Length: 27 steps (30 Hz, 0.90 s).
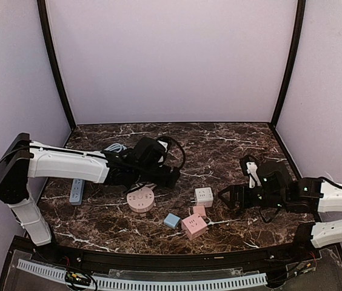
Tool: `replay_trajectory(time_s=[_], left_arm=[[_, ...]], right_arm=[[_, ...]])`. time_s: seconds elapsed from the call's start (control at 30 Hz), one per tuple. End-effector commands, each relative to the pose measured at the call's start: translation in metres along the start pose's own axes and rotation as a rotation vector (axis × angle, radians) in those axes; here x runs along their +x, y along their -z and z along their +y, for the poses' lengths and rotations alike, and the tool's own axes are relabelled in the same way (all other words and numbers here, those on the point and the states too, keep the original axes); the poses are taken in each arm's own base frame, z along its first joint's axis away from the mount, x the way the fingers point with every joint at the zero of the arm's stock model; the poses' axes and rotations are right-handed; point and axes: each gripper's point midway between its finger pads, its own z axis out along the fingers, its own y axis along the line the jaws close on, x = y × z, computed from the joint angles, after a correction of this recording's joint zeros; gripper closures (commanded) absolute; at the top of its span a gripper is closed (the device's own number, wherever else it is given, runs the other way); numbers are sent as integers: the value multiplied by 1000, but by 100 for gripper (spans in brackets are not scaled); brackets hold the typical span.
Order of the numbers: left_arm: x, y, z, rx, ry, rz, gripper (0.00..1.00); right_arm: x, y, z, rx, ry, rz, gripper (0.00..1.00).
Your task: Insert the plug
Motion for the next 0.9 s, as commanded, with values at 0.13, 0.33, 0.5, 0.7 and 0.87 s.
replay_trajectory(time_s=[0.13, 0.33, 0.5, 0.7, 0.87], left_arm=[[26, 33, -44, 101, -241, -28, 1], [52, 43, -70, 154, -321, -5, 1], [75, 50, -91, 227, -345, 35, 2], [100, 57, -109, 325, -344, 101, 1], [117, 59, -126, 348, -399, 133, 1]], right_arm=[[-19, 11, 15, -44, -8, -49, 1], [-28, 18, 20, -61, -22, -77, 1], [-32, 21, 15, -35, -24, -105, 1], [-27, 19, 5, 14, -21, -88, 1], [-24, 17, 1, 29, -22, -85, 1]])
